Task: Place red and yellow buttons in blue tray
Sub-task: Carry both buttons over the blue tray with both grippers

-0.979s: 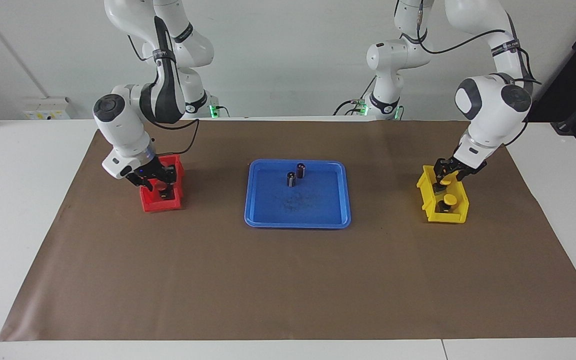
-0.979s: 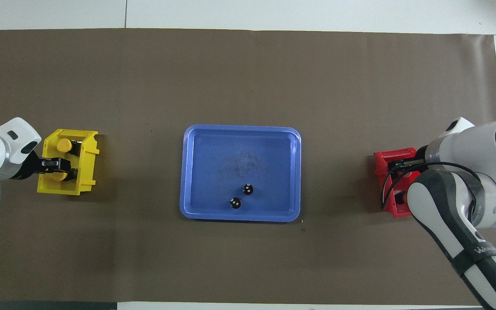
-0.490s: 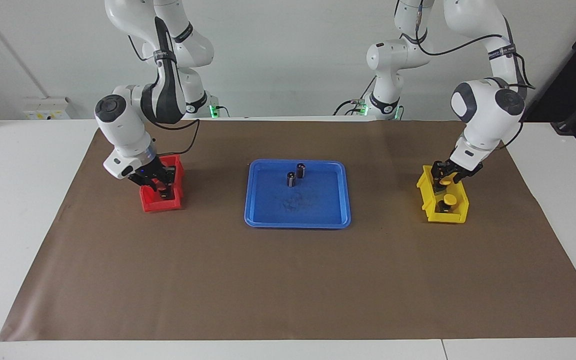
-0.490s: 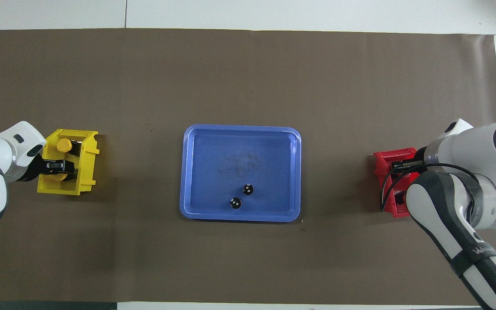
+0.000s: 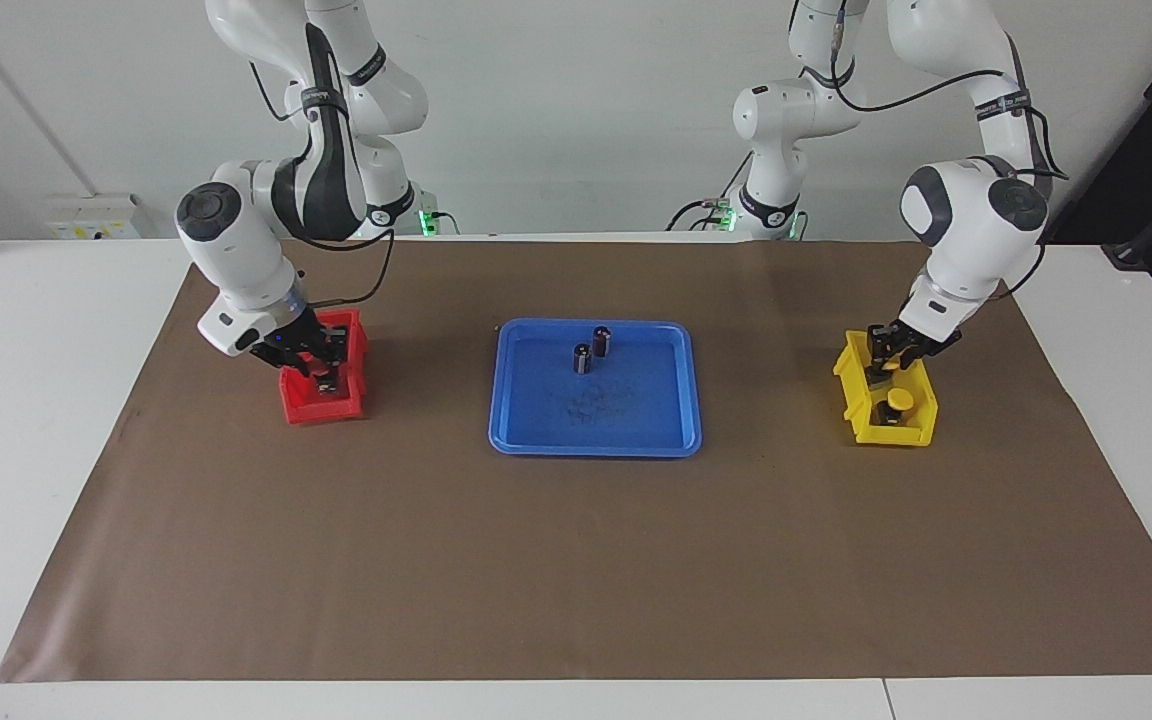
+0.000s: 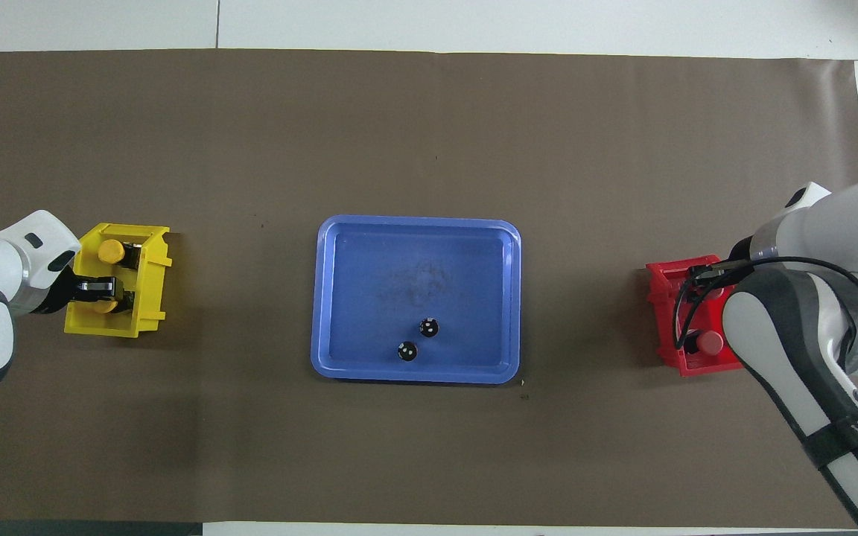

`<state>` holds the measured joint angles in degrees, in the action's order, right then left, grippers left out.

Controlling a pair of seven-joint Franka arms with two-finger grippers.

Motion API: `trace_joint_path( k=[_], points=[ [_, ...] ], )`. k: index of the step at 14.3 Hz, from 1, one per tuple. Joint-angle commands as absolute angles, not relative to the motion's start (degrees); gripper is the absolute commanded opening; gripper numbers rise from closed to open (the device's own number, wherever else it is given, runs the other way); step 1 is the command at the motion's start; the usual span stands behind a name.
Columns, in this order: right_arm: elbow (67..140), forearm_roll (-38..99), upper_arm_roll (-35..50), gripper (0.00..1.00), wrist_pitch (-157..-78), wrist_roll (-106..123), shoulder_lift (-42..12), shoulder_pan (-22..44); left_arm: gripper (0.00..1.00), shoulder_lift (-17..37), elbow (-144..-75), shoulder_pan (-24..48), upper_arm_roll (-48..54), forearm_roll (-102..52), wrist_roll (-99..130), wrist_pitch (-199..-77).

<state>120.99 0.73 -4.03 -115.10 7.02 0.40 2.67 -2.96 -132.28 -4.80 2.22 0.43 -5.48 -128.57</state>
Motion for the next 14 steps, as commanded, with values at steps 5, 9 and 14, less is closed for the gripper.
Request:
trace_joint_path(
  k=[5, 9, 14],
  points=[
    [104.8, 4.0, -3.7, 0.22, -104.8, -0.2, -3.5, 10.3, 0.02, -1.2, -121.7, -4.2, 2.5, -0.2, -2.2, -117.6],
    [104.8, 4.8, -3.7, 0.22, -111.2, -14.7, -4.4, 19.8, 0.02, -1.1, -112.3, -3.9, 3.3, -0.1, -0.1, -106.5],
    [104.7, 6.1, -3.7, 0.21, -120.1, -28.0, -8.9, 29.9, 0.02, -0.4, -113.1, -0.7, 9.9, -0.1, 15.2, -110.6]
  ],
)
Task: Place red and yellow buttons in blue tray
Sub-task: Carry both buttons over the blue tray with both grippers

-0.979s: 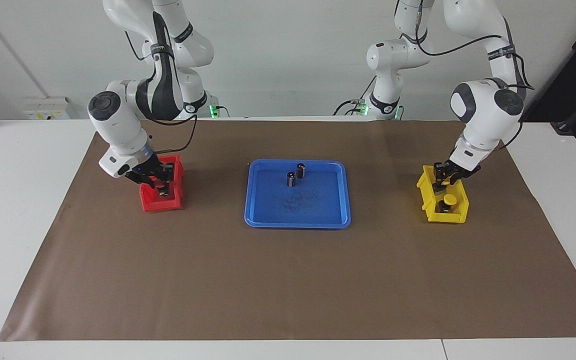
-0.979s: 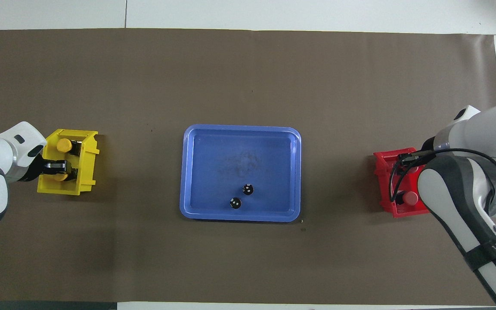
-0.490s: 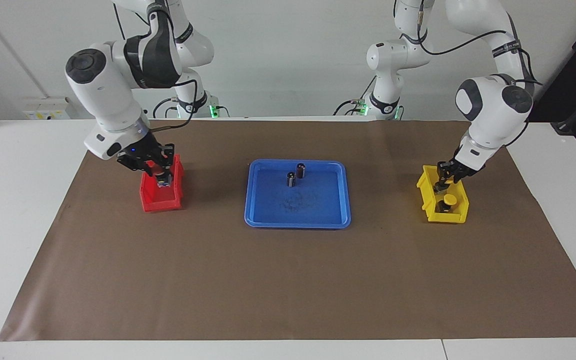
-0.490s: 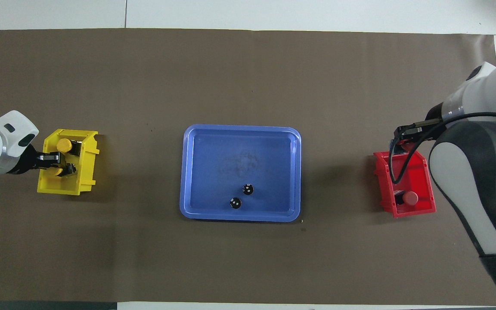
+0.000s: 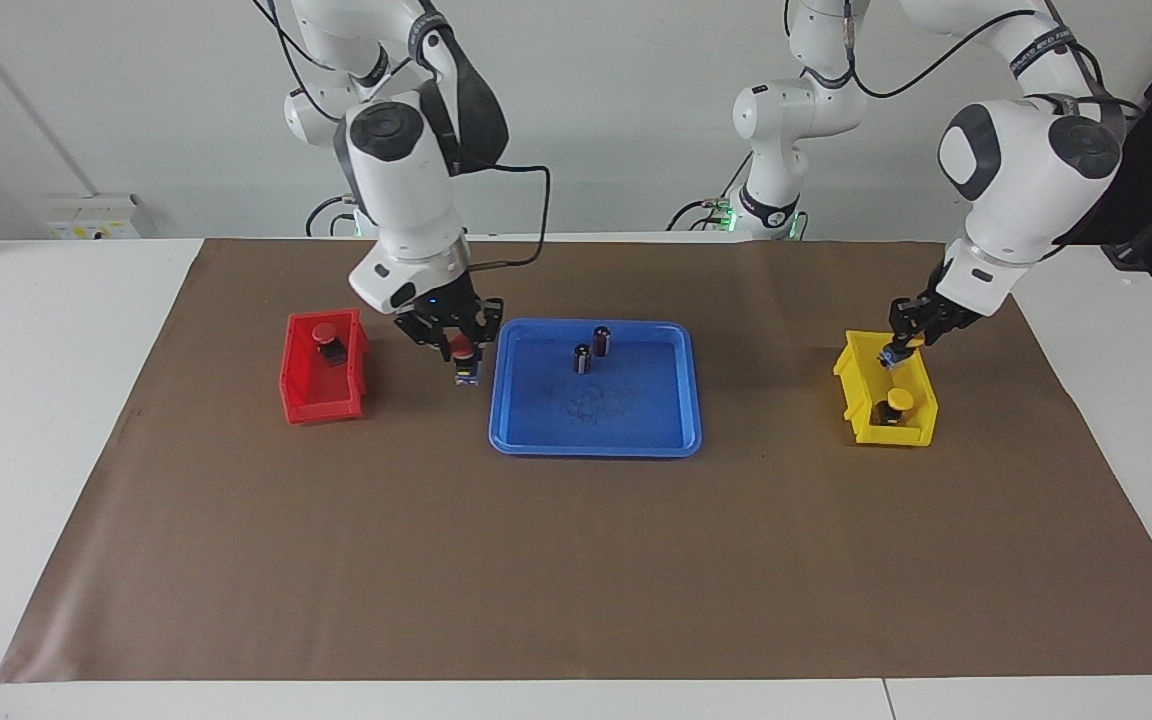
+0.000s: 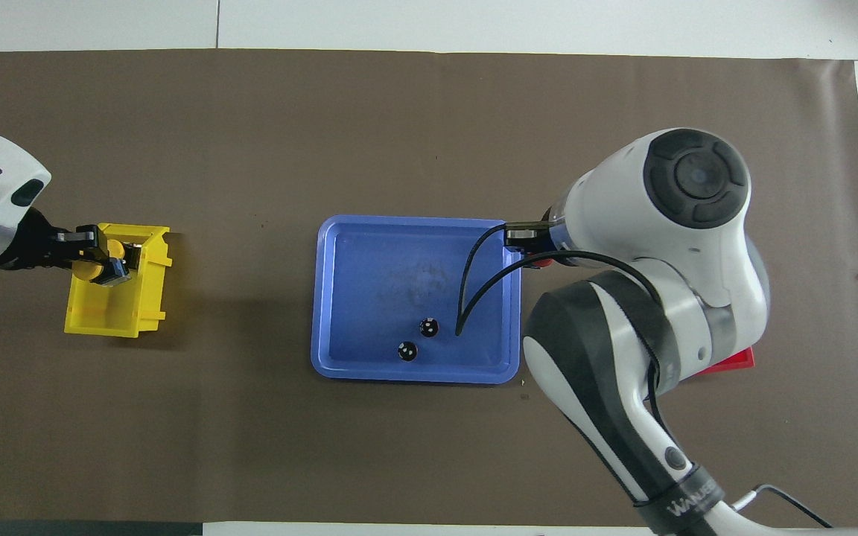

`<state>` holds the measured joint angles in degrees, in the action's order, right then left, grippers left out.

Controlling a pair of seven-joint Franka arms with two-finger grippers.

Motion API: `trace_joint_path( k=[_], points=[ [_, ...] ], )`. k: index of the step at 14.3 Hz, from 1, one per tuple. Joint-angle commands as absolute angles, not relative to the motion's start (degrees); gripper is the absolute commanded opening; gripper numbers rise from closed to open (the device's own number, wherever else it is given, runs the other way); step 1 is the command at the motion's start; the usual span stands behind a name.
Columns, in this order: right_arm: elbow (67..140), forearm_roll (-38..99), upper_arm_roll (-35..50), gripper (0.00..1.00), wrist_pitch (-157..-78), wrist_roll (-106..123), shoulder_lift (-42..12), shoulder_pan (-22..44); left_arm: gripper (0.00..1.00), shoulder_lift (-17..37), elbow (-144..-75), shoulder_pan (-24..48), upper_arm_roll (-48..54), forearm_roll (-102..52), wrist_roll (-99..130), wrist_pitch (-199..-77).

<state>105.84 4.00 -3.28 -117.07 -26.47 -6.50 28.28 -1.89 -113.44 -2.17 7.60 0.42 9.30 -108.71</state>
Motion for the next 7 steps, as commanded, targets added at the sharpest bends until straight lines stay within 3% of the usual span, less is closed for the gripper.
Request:
trace_joint_path(
  k=[1, 5, 7],
  points=[
    [104.8, 6.5, -3.7, 0.21, -122.2, -28.9, -9.9, 31.0, 0.02, 0.2, -113.3, -0.4, 11.8, -0.1, 18.5, -111.3],
    [104.5, 6.4, -3.7, 0.21, -126.9, -29.7, -14.0, 33.2, 0.02, 2.2, -113.4, -0.4, 19.1, -0.1, 28.2, -115.1],
    [100.8, 5.8, -3.7, 0.21, -127.2, -34.1, -17.8, 35.8, 0.02, 4.3, -113.3, -0.4, 23.1, -0.2, 33.4, -119.0]
  ],
)
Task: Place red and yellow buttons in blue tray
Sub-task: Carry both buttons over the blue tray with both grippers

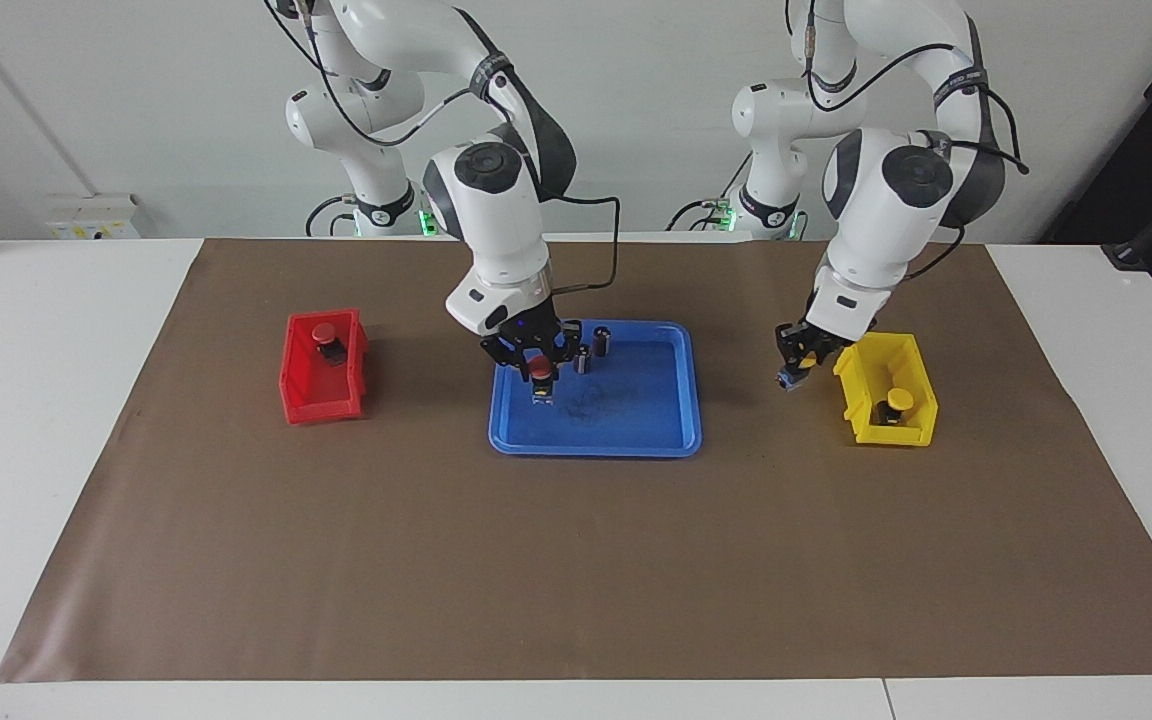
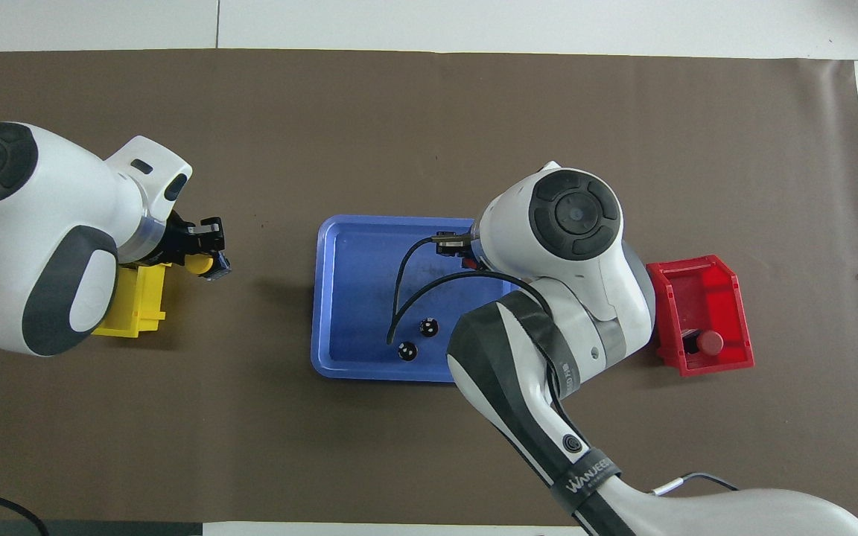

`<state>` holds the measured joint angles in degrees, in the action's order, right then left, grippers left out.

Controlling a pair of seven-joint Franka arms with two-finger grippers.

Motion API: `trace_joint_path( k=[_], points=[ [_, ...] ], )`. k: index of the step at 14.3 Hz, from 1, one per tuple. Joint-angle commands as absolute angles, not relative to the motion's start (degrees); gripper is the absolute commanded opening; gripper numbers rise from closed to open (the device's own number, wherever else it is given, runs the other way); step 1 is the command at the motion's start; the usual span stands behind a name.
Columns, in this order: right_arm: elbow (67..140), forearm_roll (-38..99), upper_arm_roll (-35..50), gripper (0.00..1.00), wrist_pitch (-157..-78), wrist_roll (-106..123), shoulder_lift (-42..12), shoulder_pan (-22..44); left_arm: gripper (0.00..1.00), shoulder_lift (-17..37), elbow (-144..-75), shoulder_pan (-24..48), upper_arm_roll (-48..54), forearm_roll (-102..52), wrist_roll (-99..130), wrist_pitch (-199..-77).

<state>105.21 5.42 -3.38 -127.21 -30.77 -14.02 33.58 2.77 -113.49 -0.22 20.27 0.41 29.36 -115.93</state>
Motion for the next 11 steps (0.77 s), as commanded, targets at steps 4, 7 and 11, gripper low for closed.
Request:
trace_joint_path(
  k=[4, 7, 11],
  points=[
    [96.1, 5.0, -3.7, 0.21, -126.9, -36.0, -23.6, 37.4, 0.02, 6.8, -112.3, 0.6, 28.3, -0.1, 35.8, -121.6],
    [96.4, 4.1, -3.7, 0.24, -127.0, -36.0, -23.7, 37.4, 0.02, 9.4, -110.6, 1.6, 29.8, 1.6, 38.6, -122.1],
    [98.9, 3.9, -3.7, 0.73, -128.5, -36.0, -23.5, 37.4, 0.02, 11.2, -109.4, 2.1, 30.1, 2.0, 40.9, -123.0]
  ],
)
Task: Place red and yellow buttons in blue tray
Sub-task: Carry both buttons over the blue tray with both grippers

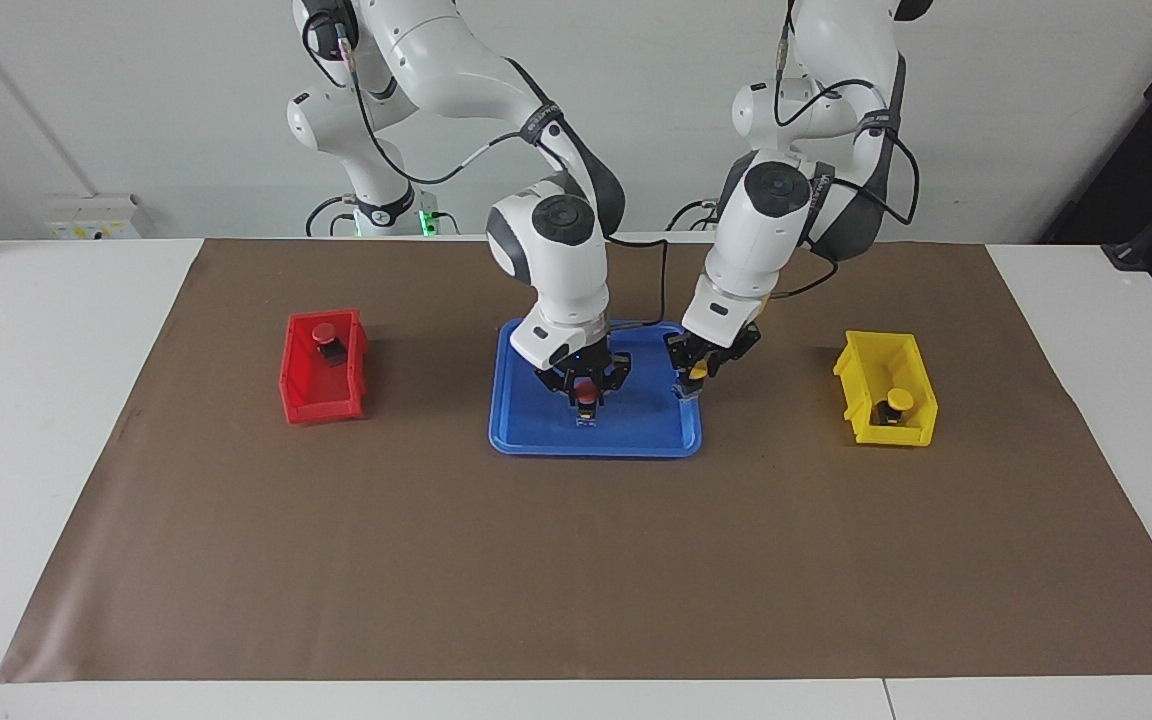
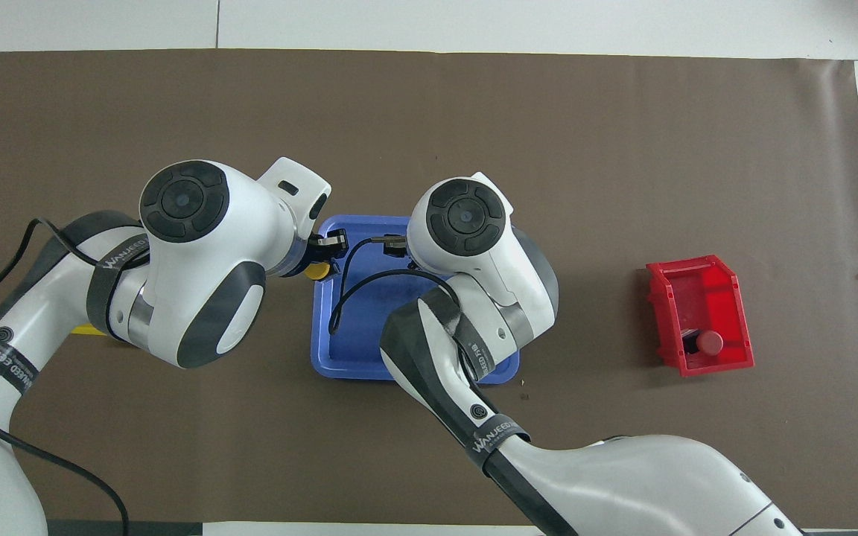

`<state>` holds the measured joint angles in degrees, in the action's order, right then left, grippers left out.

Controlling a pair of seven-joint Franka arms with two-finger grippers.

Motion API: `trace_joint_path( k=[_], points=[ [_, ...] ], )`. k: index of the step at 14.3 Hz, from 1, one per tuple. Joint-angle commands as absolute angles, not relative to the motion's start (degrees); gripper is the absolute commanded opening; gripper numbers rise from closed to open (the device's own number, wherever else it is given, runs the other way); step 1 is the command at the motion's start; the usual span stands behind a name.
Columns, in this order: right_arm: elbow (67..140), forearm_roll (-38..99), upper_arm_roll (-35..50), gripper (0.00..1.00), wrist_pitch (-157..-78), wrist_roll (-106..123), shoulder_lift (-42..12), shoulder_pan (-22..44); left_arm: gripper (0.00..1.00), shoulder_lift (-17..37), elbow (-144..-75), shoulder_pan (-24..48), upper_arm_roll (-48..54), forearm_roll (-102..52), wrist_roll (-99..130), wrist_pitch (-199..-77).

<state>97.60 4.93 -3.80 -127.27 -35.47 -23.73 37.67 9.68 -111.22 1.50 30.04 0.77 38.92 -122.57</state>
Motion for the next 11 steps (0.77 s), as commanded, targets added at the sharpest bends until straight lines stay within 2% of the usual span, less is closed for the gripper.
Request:
trace_joint_path(
  k=[1, 3, 6, 8, 11],
  points=[
    [99.6, 3.9, -3.7, 0.77, -128.6, -35.9, -23.3, 37.2, 0.02, 11.3, -109.3, 2.2, 30.1, 2.0, 41.0, -123.0],
    [97.7, 3.8, -4.1, 0.78, -126.8, -35.6, -23.3, 36.4, 0.02, 11.3, -109.2, 2.6, 30.1, 2.0, 41.3, -123.1],
    [88.2, 3.4, -4.6, 0.78, -117.5, -34.5, -23.1, 31.7, 0.02, 12.0, -108.0, 2.9, 31.7, 2.4, 44.5, -123.6],
    [88.1, 3.4, -4.7, 0.78, -115.8, -28.7, -20.8, 28.5, 0.02, 12.9, -107.1, 2.9, 33.0, 3.9, 47.1, -123.3],
    [92.2, 3.4, -4.6, 0.78, -114.1, -18.5, -17.7, 21.4, 0.02, 17.9, -104.1, 4.1, 35.0, 10.3, 53.8, -123.2]
  ],
)
